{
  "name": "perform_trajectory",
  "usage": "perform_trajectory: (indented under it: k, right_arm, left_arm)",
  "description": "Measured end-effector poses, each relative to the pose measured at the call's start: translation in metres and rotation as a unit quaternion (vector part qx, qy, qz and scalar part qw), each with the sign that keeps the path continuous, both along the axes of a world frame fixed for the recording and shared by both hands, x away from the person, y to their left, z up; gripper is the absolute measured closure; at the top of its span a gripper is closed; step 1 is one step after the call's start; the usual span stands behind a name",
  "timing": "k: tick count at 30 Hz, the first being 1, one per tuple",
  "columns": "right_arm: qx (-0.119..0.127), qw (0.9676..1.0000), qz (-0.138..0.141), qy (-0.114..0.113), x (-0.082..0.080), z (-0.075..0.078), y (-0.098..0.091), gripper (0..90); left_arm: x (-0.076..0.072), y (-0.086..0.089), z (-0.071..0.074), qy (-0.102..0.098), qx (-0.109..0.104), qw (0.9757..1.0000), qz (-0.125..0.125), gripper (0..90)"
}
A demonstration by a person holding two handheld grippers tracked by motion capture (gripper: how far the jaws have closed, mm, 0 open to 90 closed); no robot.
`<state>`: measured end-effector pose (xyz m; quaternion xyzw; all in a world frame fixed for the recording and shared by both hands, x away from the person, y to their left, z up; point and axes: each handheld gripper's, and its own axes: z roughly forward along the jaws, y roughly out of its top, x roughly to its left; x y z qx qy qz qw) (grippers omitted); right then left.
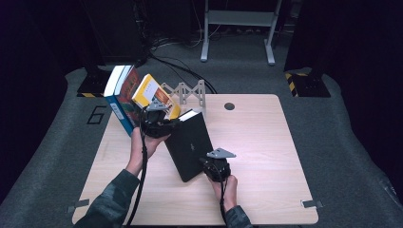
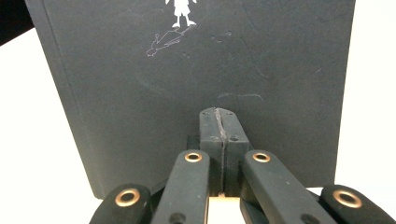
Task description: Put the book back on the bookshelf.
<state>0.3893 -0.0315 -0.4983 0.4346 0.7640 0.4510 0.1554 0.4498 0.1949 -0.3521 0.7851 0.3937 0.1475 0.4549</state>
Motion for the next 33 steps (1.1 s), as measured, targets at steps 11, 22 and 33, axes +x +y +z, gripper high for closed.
perform_trajectory:
  k: [11, 22, 33]
  right_arm:
    - [-0.001, 1.0, 0.0, -0.004, 0.0, -0.002, 0.002, 90.0]
    - [0.009, 0.9999, -0.006, 0.004, 0.004, -0.005, 0.007, 90.0]
    - [-0.003, 1.0, 0.001, 0.003, 0.008, -0.005, 0.007, 90.0]
  left_arm:
    - [-0.007, -0.011, 0.006, -0.02, 0.009, 0.9997, -0.016, 80.7]
    - [-0.016, -0.019, 0.009, -0.037, 0.02, 0.9984, -0.039, 81.4]
    - [-0.016, -0.019, 0.01, -0.037, 0.021, 0.9982, -0.043, 81.5]
